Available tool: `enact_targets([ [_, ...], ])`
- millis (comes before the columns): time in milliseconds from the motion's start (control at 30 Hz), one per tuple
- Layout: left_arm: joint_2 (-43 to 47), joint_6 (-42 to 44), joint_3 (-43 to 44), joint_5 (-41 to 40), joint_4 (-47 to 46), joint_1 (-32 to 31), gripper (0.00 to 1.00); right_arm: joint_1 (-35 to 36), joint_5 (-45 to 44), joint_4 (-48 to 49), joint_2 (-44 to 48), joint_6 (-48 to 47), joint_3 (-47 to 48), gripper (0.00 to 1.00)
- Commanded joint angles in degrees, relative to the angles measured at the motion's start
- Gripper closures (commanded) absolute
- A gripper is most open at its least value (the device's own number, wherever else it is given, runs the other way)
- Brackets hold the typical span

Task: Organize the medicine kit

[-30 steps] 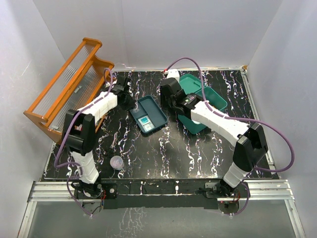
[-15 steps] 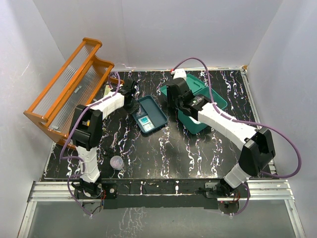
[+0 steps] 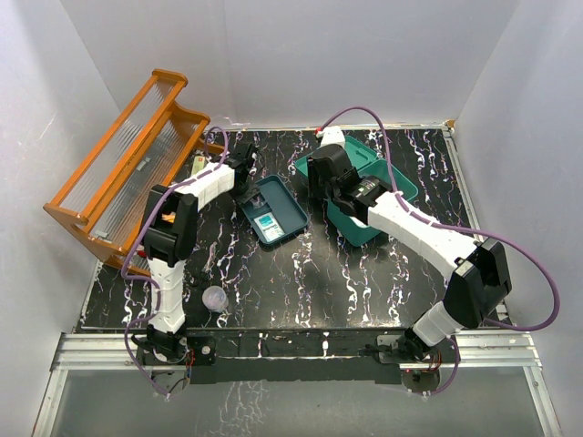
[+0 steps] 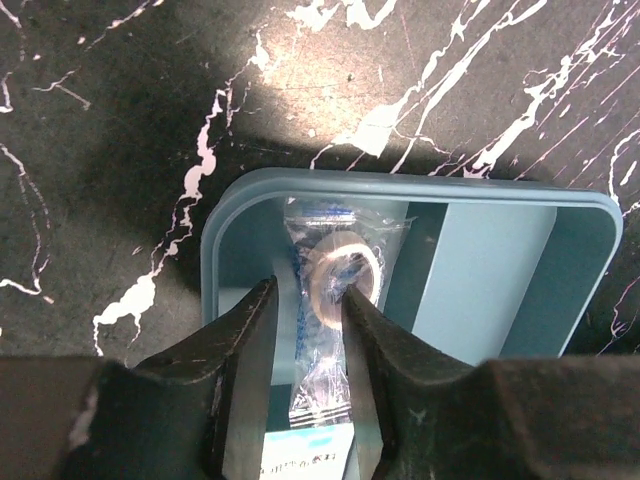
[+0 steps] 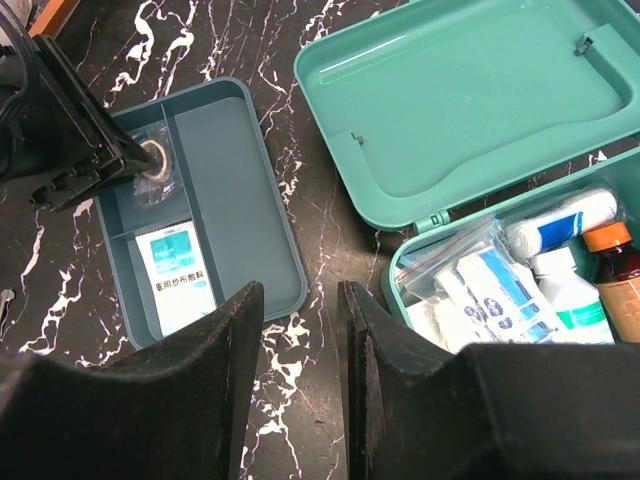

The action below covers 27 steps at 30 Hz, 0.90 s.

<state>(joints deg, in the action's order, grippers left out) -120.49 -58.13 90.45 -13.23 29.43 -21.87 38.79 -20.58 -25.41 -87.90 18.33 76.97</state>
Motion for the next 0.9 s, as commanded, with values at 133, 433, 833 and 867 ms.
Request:
enact_targets([
  [133, 3.6, 4.2, 4.8, -2.5, 4.9, -0.1, 0.6, 0.0, 0.2, 3.2, 2.4, -0.3, -0.2, 0.66],
  [433, 6.1, 6.9, 2.8, 5.3, 4.1, -0.1, 0.84, -0.1, 0.3, 3.2, 2.1, -0.4, -0.3, 0.66],
  [833, 3.9, 5.6, 0.5, 10.3, 4.0, -0.2, 0.85, 0.0, 0.1, 3.5, 2.4, -0.3, -1.1, 0.66],
  [867, 3.7, 6.0, 0.7, 9.7, 4.1, -0.2, 0.84, -0.1, 0.0, 3.6, 2.4, -0.3, -1.2, 0.66],
])
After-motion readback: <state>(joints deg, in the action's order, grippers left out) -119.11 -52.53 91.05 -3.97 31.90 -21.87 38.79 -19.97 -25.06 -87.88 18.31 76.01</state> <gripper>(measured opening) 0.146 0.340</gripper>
